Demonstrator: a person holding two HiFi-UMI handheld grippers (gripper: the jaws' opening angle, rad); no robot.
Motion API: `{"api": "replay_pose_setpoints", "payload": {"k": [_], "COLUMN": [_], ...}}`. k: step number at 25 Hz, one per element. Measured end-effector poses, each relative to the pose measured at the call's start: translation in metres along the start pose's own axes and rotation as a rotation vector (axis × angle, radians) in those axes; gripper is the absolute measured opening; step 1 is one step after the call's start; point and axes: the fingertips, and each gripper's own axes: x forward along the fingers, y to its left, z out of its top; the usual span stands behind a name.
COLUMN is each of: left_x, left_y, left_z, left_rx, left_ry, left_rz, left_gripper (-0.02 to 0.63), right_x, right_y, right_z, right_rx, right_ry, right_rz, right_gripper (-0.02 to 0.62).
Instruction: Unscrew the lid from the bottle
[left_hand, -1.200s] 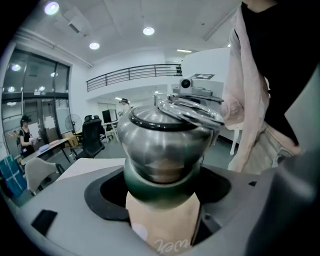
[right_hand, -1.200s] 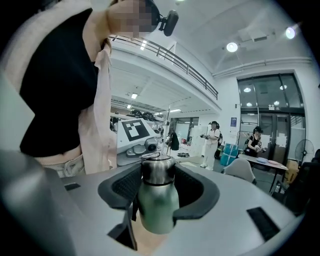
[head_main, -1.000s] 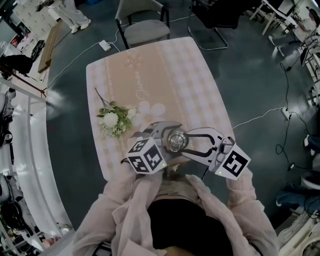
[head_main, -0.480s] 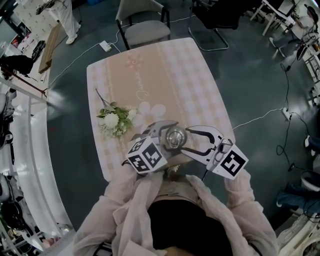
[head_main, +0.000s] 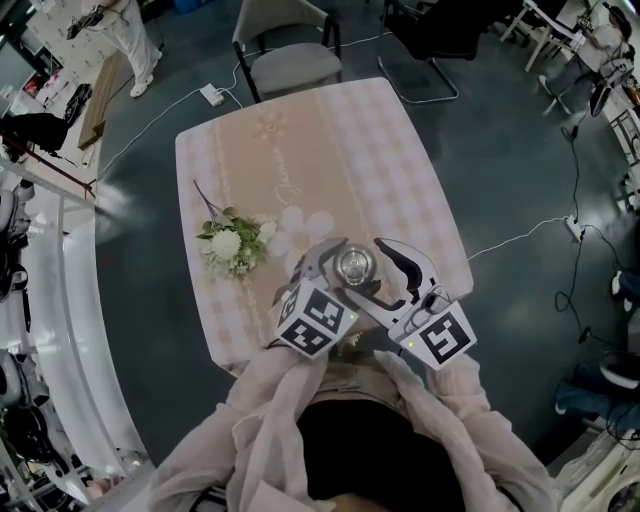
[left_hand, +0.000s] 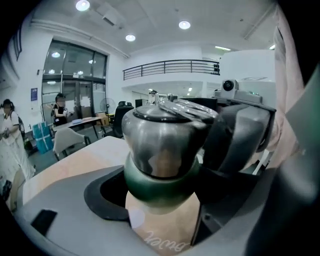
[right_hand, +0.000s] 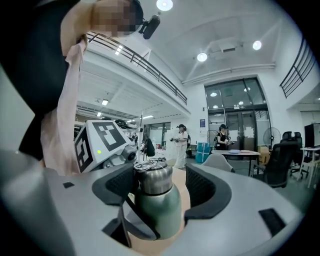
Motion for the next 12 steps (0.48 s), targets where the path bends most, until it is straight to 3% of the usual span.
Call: {"api": "replay_pose_setpoints", "payload": {"k": [5,8,12], "left_x": [0.000,0.001,0.002], "left_y": [0.005,0.001,-0.004], "left_z": [-0.006,-0.010,-0.010], "left_rx": [0.033,0.081,0.087], "left_ry": [0.043,0.066,0.063], "left_rz": [0.045,0.038,0.013], "left_gripper": [0.400,0.400,0.400], "right_x": [0.006,0.011,0.013], "right_y": [0.005,0.006,0.007], "right_z": [-0.012,-0.016,-0.014], "right_rx": [-0.022,-0.041,-0.081], "right_ry": [0.055,0.073,0.074], "right_rz": [0.002,-0.001,0.000], "right_gripper": [0.324,0.307,0.296]}}
